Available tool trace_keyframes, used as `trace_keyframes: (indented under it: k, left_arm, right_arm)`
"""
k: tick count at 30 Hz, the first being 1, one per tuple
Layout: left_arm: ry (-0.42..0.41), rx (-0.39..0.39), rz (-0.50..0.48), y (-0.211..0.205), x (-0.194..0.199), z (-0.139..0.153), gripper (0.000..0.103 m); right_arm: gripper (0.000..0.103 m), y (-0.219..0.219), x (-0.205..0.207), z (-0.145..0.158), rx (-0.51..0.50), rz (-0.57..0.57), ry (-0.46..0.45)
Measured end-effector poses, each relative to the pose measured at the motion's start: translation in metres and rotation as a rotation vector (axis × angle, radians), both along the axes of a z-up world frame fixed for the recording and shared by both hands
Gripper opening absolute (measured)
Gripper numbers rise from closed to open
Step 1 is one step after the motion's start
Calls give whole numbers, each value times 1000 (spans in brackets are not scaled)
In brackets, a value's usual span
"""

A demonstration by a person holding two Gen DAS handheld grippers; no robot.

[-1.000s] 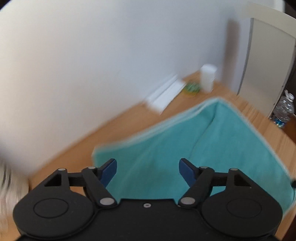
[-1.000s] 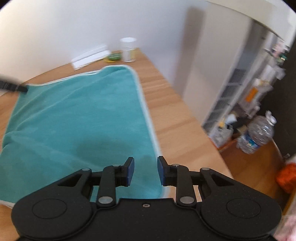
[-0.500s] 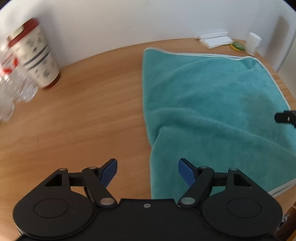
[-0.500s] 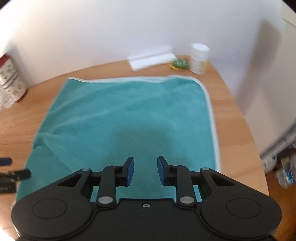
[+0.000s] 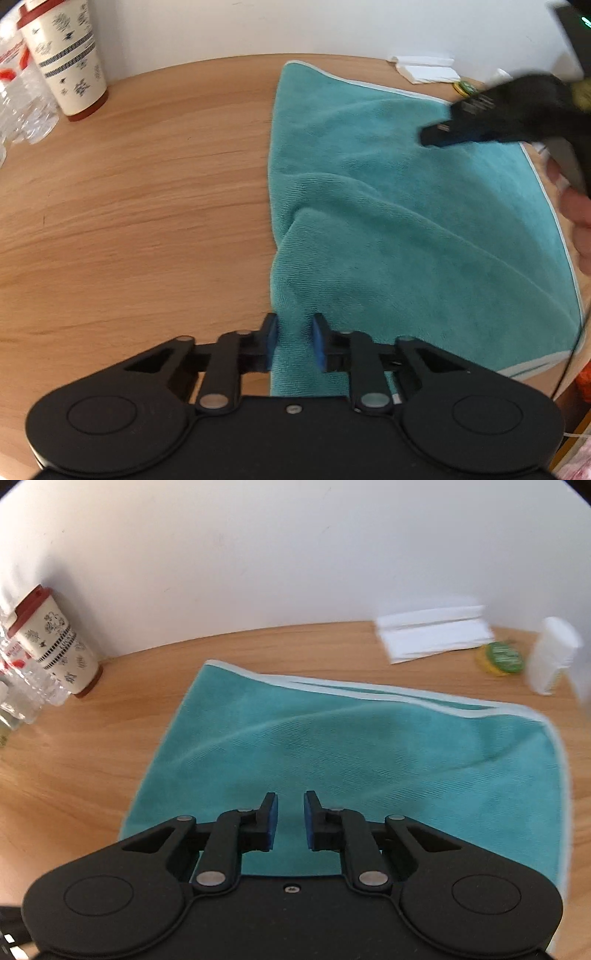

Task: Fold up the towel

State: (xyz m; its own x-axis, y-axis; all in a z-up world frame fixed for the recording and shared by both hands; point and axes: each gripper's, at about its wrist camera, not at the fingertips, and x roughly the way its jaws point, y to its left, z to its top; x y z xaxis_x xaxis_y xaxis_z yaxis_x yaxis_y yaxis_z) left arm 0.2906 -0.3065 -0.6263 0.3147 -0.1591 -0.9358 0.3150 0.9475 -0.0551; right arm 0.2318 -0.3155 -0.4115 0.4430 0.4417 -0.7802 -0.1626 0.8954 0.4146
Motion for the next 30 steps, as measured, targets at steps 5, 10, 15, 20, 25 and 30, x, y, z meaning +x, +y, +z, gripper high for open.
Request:
trace_keyframes:
  k: [5, 10, 15, 20, 25, 30]
  left_arm:
    - [17, -9, -6, -3, 7, 5, 8]
    - [21, 37, -65, -16, 10, 3, 4]
    - [48, 50, -96, -24, 9, -4, 4]
    - [57, 55, -109, -35, 18, -12, 5]
    - [27, 58, -90, -8, 19, 19, 10]
    - [-14, 43, -66, 6, 46, 38, 16]
  right_arm:
    - [0, 24, 19, -8, -37, 18, 10]
    - [0, 28, 27, -8, -79, 6, -8]
    - [0, 31, 33, -6, -120, -11, -20]
    - [4, 25, 28, 0, -97, 0, -5]
    - [32, -2, -15, 19, 15, -10, -73]
    - [49, -49, -84, 30, 257, -204, -147]
